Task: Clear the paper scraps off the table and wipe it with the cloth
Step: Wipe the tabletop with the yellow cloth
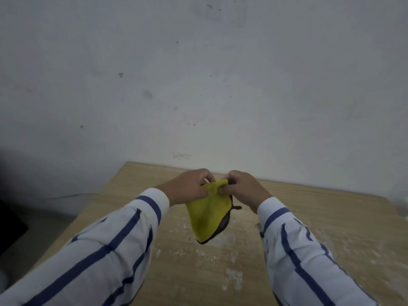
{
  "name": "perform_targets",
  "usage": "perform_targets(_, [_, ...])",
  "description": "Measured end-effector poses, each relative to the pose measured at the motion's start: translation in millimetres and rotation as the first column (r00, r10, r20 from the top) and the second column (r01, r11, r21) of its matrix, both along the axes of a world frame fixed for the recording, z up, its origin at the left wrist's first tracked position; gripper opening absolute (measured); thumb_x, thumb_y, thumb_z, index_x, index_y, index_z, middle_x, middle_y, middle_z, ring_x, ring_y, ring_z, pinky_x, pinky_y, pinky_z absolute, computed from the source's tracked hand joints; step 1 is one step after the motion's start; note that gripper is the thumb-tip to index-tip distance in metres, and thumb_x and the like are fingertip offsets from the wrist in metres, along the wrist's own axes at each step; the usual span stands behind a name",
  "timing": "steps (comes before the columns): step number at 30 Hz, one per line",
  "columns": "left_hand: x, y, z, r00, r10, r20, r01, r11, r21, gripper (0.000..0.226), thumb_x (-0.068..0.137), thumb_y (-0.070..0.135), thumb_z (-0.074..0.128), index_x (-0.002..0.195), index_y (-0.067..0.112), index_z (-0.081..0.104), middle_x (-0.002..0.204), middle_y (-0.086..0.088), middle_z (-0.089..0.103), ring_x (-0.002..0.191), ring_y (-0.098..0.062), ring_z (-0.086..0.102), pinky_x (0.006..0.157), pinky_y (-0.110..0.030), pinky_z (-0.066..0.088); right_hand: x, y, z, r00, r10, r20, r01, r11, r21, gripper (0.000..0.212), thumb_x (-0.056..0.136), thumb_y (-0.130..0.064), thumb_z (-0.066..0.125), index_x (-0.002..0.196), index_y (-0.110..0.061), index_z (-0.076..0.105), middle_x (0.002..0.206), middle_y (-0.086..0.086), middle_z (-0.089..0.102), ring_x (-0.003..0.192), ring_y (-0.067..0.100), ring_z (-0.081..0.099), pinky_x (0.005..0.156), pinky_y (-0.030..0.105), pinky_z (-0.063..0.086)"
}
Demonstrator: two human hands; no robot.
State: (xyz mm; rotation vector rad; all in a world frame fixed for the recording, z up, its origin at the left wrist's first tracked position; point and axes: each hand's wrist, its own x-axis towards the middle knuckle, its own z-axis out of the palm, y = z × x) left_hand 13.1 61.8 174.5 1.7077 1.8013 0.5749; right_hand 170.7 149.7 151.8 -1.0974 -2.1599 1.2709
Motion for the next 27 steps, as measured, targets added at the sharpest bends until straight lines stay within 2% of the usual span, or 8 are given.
perform_targets(5, [-60, -13, -4, 0.989, 0.014, -0.146, -0.034, 0.991, -0.133, 0.015, 0.087, 0.024, 0.059, 0.093, 0.011, 0.056, 0.081, -0.003, 0.059, 0.066, -0.017, 0.055, 0.059, -0.026, 0.044, -27, 3, 2, 0.990, -0.015, -0.138, 0.000, 0.994, -0.108, 0.009, 0.079, -0.017, 0.069, 0.078, -0.012, 0.062, 0.075, 0.005, 0.061, 0.070, 0.020, 0.055, 0.064, 0.033, 0.044])
perform_targets(8, [-104, -18, -15, 0.976, 0.187, 0.115, -0.178, 0.980, -0.085, 0.009, 0.087, 0.022, 0.062, 0.093, 0.015, 0.060, 0.074, 0.000, 0.060, 0.056, -0.013, 0.055, 0.055, -0.025, 0.045, -55, 2, -2, 0.987, 0.035, -0.154, -0.057, 0.988, -0.141, 0.015, 0.081, -0.016, 0.068, 0.084, -0.003, 0.061, 0.072, 0.005, 0.055, 0.062, 0.015, 0.049, 0.054, 0.021, 0.039])
perform_targets(12, [-160, -16, -34, 0.810, 0.341, 0.478, -0.294, 0.940, -0.173, 0.008, 0.088, 0.010, 0.061, 0.094, 0.011, 0.058, 0.078, -0.006, 0.063, 0.065, -0.017, 0.064, 0.064, -0.033, 0.055, -111, 4, -21, 0.993, 0.019, -0.115, -0.041, 0.981, -0.192, 0.015, 0.083, -0.021, 0.067, 0.079, -0.009, 0.060, 0.061, 0.000, 0.049, 0.047, 0.012, 0.042, 0.044, 0.020, 0.033])
perform_targets(16, [-220, -4, -54, 0.690, 0.436, 0.578, -0.323, 0.900, -0.293, 0.005, 0.092, 0.010, 0.055, 0.097, 0.012, 0.054, 0.092, -0.010, 0.063, 0.078, -0.023, 0.066, 0.074, -0.037, 0.055, -182, 11, -43, 0.999, 0.002, -0.048, -0.019, 0.933, -0.361, 0.012, 0.088, -0.022, 0.062, 0.085, -0.012, 0.055, 0.072, 0.003, 0.057, 0.046, 0.015, 0.057, 0.043, 0.024, 0.040])
perform_targets(19, [-264, 15, -72, 0.654, 0.480, 0.584, -0.352, 0.877, -0.327, 0.016, 0.093, 0.034, 0.055, 0.100, 0.020, 0.054, 0.106, -0.004, 0.060, 0.091, -0.021, 0.064, 0.088, -0.036, 0.052, -235, 22, -58, 0.999, -0.027, -0.021, 0.015, 0.893, -0.450, 0.011, 0.091, -0.022, 0.058, 0.084, -0.015, 0.052, 0.085, 0.005, 0.061, 0.061, 0.020, 0.065, 0.050, 0.028, 0.049])
perform_targets(22, [-303, 44, -82, 0.635, 0.543, 0.550, -0.448, 0.838, -0.311, 0.046, 0.090, 0.056, 0.047, 0.108, 0.015, 0.058, 0.107, -0.004, 0.060, 0.093, -0.020, 0.062, 0.091, -0.037, 0.051, -284, 39, -71, 0.996, -0.092, 0.020, 0.094, 0.943, -0.320, 0.014, 0.088, -0.024, 0.060, 0.080, -0.016, 0.051, 0.082, 0.008, 0.059, 0.074, 0.024, 0.062, 0.064, 0.037, 0.050])
perform_targets(25, [-335, 72, -84, 0.657, 0.554, 0.511, -0.546, 0.817, -0.184, 0.040, 0.093, 0.047, 0.044, 0.091, 0.013, 0.064, 0.096, -0.009, 0.063, 0.092, -0.027, 0.062, 0.091, -0.042, 0.051, -325, 57, -73, 0.988, -0.154, 0.001, 0.152, 0.974, -0.166, 0.012, 0.082, -0.025, 0.063, 0.077, -0.018, 0.054, 0.078, 0.004, 0.057, 0.074, 0.024, 0.055, 0.068, 0.040, 0.046])
perform_targets(27, [-350, 85, -91, 0.695, 0.542, 0.473, -0.579, 0.812, -0.080, 0.026, 0.091, 0.036, 0.051, 0.091, 0.013, 0.063, 0.091, -0.006, 0.062, 0.089, -0.026, 0.059, 0.085, -0.039, 0.051, -346, 64, -77, 0.986, -0.164, -0.020, 0.160, 0.980, -0.120, 0.008, 0.082, -0.022, 0.064, 0.085, -0.018, 0.059, 0.095, 0.003, 0.063, 0.087, 0.023, 0.058, 0.079, 0.038, 0.047])
